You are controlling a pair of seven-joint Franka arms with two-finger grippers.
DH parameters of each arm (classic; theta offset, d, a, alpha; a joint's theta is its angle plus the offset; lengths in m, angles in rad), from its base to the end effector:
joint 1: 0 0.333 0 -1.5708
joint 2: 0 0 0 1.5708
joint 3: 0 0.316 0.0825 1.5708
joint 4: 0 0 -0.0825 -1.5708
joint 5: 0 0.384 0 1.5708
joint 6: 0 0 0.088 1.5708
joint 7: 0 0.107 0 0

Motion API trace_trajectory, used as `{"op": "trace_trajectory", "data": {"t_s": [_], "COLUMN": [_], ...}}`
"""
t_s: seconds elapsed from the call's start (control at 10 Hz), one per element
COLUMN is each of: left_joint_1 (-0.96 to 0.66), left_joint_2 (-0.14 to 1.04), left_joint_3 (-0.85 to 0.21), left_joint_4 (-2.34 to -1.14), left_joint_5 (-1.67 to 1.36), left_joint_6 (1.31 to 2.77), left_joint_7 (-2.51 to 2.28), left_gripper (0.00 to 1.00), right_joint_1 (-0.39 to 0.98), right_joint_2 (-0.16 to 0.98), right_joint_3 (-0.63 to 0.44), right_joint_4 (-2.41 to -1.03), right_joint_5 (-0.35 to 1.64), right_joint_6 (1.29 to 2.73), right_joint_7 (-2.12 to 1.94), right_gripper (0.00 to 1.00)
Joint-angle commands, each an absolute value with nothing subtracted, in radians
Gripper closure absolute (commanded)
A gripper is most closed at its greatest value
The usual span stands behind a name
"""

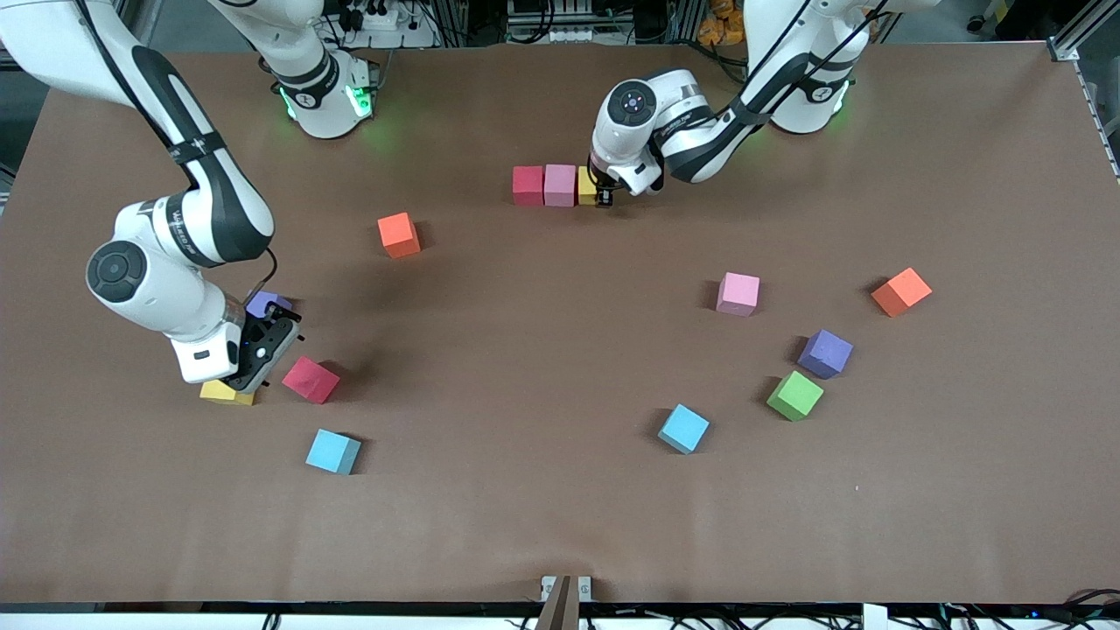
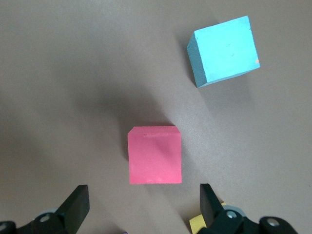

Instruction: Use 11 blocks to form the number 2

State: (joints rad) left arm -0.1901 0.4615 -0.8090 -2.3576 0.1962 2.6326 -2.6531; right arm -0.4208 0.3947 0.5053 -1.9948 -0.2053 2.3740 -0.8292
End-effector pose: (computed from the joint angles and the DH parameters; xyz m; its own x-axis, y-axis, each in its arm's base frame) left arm 0.2534 -0.4394 0.1936 0.0319 0.9938 -0.1062 0.9762 -0.0538 -0.2099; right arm 0.6083 0.0374 0.2886 0.5200 0.8521 0.0597 0.8534 -0.5213 0.0075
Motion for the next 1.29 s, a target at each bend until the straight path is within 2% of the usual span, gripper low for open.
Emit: {"op": "trace_trajectory", "data": {"t_s": [0.0,0.8,0.9,1.0,1.19], "left_joint_1": [-0.209,-0.215,-0.215,-0.218,-0.242], "left_joint_2": [0.468,0.476,0.476,0.485,0.485], "left_joint_3": [-0.801,-0.793,-0.793,-0.793,-0.793], "left_joint_4": [-2.342,-2.339,-2.339,-2.336,-2.333], "left_joint_5": [0.218,0.218,0.235,0.254,0.261], "left_joint_6": [2.640,2.640,2.640,2.637,2.632], "left_joint_7": [-2.672,-2.668,-2.666,-2.671,-2.669], "left_gripper": [1.00,1.00,0.59,0.01,0.00], "right_joint_1": [-0.425,-0.413,-0.410,-0.410,-0.408], "right_joint_2": [0.437,0.457,0.471,0.480,0.540], "right_joint_3": [0.515,0.515,0.515,0.515,0.515], "right_joint_4": [-1.959,-1.950,-1.941,-1.933,-1.905], "right_joint_5": [-0.239,-0.248,-0.267,-0.281,-0.285], "right_joint_6": [2.376,2.379,2.379,2.379,2.396], "right_joint_7": [-0.834,-0.831,-0.831,-0.831,-0.831], "right_gripper": [0.00,0.00,0.00,0.00,0.00]}}
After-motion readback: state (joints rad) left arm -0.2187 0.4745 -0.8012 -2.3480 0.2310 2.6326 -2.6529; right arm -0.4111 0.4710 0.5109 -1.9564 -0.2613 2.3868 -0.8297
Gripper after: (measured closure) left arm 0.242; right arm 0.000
